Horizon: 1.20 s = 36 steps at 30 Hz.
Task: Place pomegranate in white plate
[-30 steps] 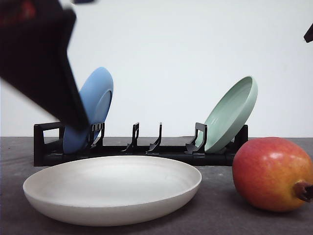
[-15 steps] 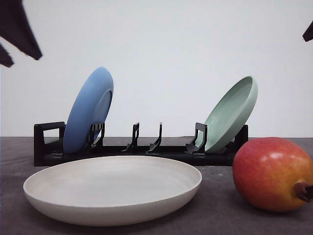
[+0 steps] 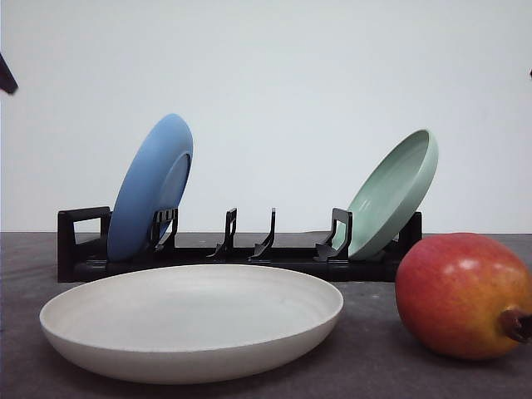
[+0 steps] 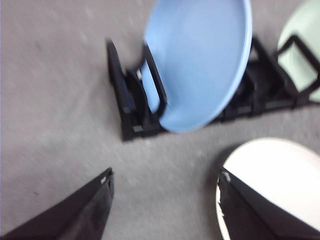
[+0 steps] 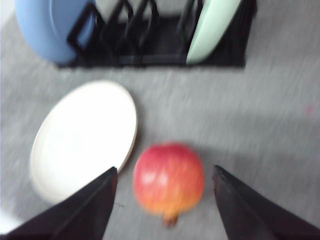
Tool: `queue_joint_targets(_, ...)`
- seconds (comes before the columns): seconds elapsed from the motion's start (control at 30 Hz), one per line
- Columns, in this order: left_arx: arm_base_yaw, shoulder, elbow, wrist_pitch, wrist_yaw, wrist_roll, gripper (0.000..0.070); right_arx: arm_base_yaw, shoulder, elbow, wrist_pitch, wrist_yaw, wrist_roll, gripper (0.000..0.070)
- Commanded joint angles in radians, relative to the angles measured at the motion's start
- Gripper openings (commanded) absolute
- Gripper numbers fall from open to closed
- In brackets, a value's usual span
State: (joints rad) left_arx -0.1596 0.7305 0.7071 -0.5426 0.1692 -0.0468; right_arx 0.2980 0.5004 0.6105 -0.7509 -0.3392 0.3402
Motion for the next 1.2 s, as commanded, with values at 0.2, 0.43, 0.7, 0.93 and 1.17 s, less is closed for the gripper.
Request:
queue_joint_targets(0.2, 0.001, -0.033, 0.009, 0.008, -0.015, -0.011, 0.0394, 0.084, 0.176, 0.148, -0.182, 0.067, 0.036, 0.0393)
queue_joint_targets(0.43, 0.001, -0.033, 0.009, 0.008, -0.015, -0.011, 0.0394, 0.22, 0.363, 0.177, -0.186, 0.197, 0.071, 0.0405)
queue_joint_targets(0.7, 0.001, -0.033, 0.009, 0.008, -0.016, -0.011, 0.0393, 0.368, 0.534, 0.177, -0.076, 0.289, 0.156, 0.0516)
queue_joint_targets(0.93, 0.001, -0.033, 0.009, 0.008, -0.019, -0.01, 0.0393, 0.407, 0.645, 0.177, -0.011, 0.326, 0.192, 0.0606)
queue_joint_targets(1.17, 0.001, -0.033, 0.009, 0.008, -0.02, -0.01, 0.0393, 0.408, 0.721, 0.177, 0.04, 0.342, 0.19, 0.0627)
